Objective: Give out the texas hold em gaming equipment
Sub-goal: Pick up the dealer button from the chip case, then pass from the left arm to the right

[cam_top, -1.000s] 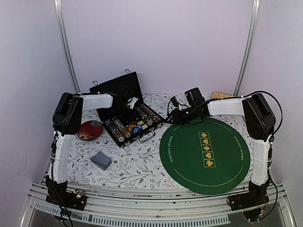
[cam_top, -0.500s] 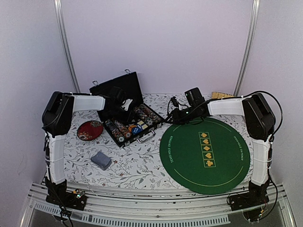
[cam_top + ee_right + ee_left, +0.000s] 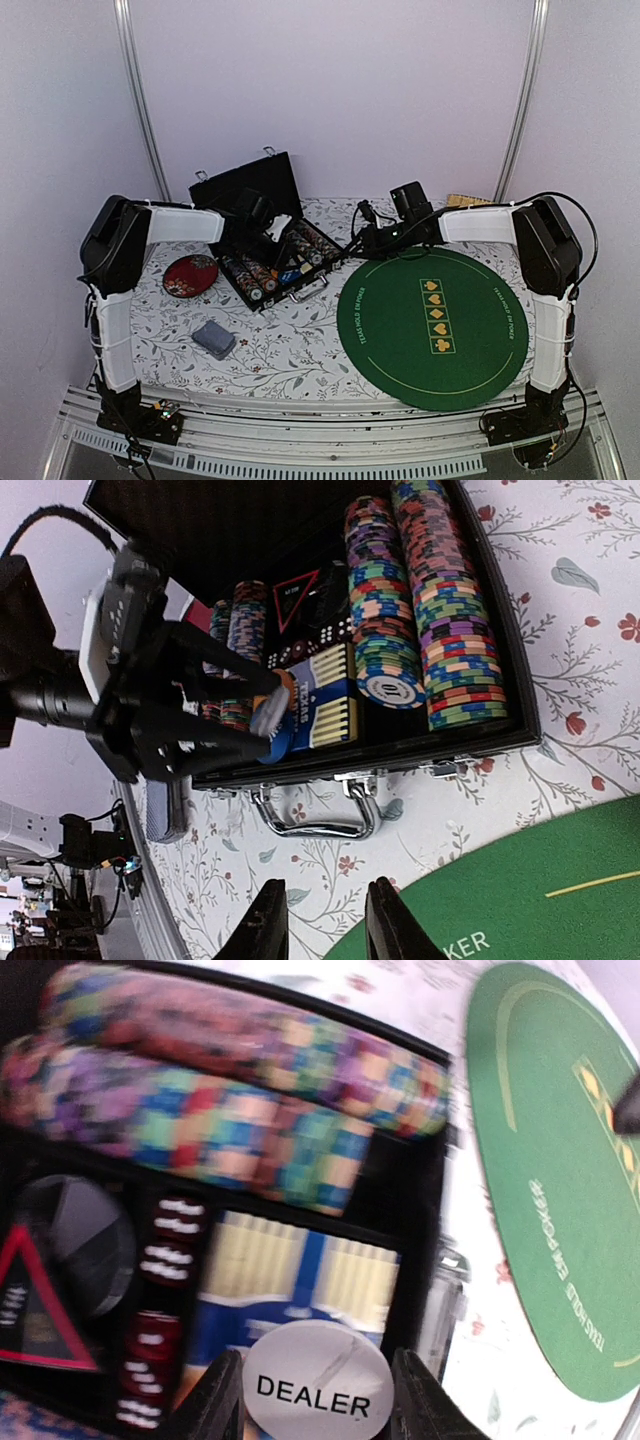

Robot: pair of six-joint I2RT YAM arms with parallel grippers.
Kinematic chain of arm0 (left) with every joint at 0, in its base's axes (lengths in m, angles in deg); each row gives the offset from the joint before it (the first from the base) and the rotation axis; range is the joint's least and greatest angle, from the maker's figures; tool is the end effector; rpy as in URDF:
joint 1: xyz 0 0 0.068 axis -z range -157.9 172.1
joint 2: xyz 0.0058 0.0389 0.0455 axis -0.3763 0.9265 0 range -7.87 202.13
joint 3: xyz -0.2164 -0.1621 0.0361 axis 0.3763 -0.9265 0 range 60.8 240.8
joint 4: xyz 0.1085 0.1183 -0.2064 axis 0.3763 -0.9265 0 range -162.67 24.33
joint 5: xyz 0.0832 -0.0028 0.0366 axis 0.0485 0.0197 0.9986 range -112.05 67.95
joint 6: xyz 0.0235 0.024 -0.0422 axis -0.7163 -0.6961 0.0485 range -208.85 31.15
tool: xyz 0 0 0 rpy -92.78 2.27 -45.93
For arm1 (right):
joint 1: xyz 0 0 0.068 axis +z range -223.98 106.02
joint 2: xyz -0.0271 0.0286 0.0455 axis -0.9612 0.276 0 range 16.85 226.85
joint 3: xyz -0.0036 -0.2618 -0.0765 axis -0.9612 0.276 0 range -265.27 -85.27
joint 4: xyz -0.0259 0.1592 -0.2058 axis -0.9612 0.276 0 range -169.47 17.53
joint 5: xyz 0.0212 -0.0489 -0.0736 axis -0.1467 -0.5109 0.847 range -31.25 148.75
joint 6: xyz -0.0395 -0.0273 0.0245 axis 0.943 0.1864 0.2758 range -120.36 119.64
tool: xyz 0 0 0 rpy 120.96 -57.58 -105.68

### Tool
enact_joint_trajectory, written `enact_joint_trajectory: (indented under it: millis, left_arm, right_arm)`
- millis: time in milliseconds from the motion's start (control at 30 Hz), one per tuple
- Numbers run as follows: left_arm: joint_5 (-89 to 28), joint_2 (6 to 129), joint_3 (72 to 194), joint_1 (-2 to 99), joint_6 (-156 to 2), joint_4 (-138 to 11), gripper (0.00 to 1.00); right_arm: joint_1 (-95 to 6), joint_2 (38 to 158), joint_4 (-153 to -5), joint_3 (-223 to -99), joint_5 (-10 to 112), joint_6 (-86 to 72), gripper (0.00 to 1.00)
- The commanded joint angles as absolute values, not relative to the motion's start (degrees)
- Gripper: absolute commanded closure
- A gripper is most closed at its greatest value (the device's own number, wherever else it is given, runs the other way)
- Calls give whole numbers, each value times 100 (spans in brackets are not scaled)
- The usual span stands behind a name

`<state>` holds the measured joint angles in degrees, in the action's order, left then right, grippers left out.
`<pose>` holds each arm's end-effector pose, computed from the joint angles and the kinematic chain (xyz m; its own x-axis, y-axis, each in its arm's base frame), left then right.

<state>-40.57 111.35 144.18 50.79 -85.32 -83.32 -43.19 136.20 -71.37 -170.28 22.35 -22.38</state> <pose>0.3865 -0.2243 0.1625 -0.7420 0.3394 -0.5781 0.5763 0.7635 -0.2915 0.3854 0.2543 0.1856 -0.8329 -0.1450 -0.5340 -0.5134 0.5627 0.6480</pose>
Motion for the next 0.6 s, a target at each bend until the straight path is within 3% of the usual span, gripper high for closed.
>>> enact_joint_trajectory:
  millis: [0, 567]
  left_arm:
    - [-3927, 10712, 13983, 5436, -8889, -7765, 59]
    - [-3021, 9595, 12456, 6338, -9975, -6006, 59]
  right_arm:
    - [-4321, 13739, -7749, -17128, 1663, -2833, 71]
    - [-4067, 14281, -9412, -16692, 706, -4520, 72]
